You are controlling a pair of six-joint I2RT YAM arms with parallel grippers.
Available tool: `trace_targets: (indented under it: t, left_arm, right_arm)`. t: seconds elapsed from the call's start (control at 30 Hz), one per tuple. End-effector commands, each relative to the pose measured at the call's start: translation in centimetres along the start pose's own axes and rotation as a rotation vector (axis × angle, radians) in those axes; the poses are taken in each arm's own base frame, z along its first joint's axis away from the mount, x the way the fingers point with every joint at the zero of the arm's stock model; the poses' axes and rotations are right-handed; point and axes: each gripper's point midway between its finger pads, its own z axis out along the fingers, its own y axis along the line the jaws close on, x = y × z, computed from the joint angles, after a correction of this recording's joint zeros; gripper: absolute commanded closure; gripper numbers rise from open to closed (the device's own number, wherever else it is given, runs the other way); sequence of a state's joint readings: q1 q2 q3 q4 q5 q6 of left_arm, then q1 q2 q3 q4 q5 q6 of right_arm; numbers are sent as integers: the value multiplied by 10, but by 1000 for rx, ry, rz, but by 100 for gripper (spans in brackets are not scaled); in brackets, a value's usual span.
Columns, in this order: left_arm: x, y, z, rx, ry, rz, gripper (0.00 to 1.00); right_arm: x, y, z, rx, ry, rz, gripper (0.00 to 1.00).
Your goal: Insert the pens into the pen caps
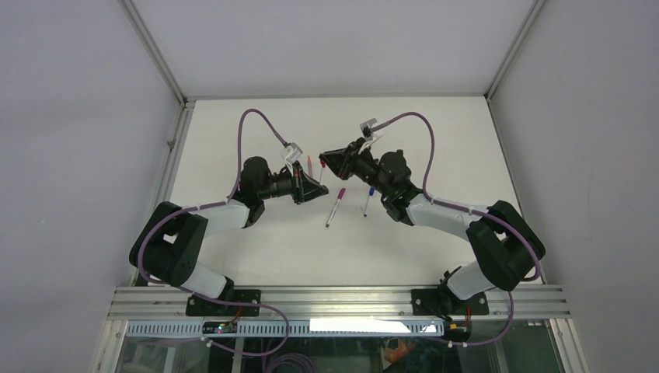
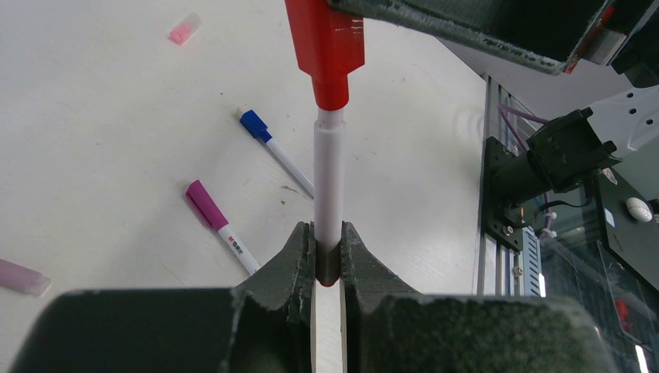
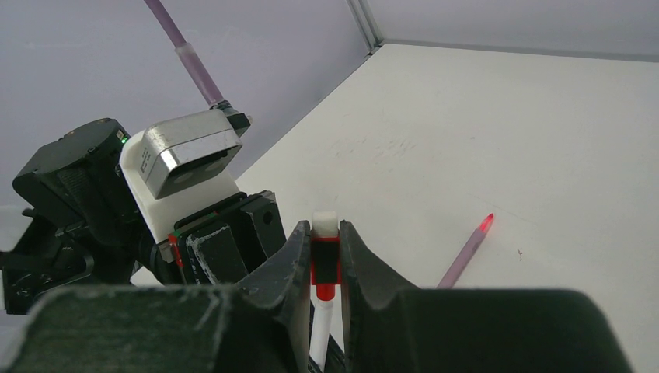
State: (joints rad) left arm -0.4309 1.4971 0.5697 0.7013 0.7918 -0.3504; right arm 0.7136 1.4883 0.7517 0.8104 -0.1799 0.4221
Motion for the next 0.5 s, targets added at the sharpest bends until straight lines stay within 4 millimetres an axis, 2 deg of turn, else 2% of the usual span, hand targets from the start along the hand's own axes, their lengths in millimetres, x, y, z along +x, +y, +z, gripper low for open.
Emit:
trace_targets:
  t: [0.0,0.47]
  left_arm:
    - [-28,-3,-1,1,-74,100,100]
    - [-31,-1,-1,-6,-76,101,100]
  right_arm:
    - [0,10,-2,-31,-4,5,100]
    - [1,13,-5,-35,-6,2,100]
